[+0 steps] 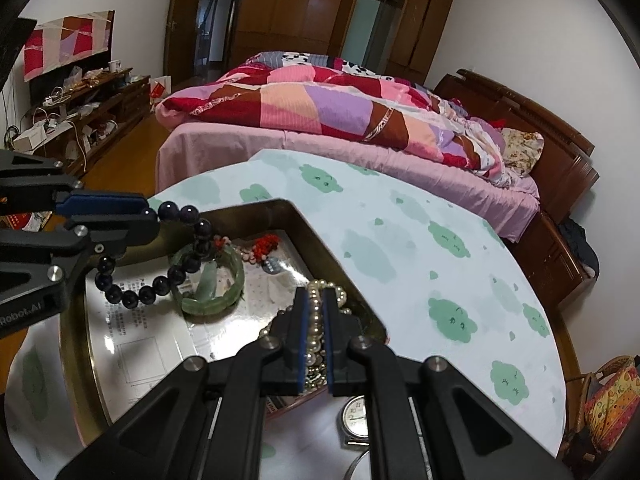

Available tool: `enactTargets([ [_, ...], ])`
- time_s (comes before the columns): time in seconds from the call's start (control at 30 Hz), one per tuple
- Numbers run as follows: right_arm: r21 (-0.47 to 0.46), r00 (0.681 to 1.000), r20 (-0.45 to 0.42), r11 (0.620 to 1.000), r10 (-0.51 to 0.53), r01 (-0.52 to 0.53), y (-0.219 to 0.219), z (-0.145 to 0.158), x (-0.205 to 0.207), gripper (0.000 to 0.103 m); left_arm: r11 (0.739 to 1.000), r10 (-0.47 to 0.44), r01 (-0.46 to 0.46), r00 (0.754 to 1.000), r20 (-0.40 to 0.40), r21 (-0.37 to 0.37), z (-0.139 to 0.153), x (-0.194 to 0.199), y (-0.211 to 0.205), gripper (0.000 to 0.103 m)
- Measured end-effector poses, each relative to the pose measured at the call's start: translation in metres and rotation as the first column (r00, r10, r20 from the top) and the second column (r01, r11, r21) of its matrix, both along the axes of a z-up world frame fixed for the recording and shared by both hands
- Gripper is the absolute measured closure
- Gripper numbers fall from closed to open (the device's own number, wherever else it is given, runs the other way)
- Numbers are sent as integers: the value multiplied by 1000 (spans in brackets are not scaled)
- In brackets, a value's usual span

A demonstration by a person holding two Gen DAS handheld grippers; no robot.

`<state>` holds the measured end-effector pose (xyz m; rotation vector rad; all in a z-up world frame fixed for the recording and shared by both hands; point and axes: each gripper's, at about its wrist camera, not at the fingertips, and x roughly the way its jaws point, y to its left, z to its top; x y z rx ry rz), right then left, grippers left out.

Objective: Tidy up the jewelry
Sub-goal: 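Lower both held pieces over the pink tin and open both tools to drop them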

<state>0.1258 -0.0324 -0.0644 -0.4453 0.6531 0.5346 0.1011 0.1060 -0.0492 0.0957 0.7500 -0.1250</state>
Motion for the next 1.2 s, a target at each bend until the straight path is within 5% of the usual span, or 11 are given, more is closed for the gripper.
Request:
enactTargets([
  [1.03,33,998,-49,999,-27,28,-6,-21,0,94,999,-9,10,999,-31,49,-12,2,-9,89],
  [1.1,34,998,-47,999,-30,32,-6,-21,0,93,998,-7,9,1000,-31,57,-11,2,-10,80],
  [1.2,46,998,-42,998,-38,40,-9,-20,-2,77,997,12,-12,1000,-4,71,-8,-1,-10,43],
])
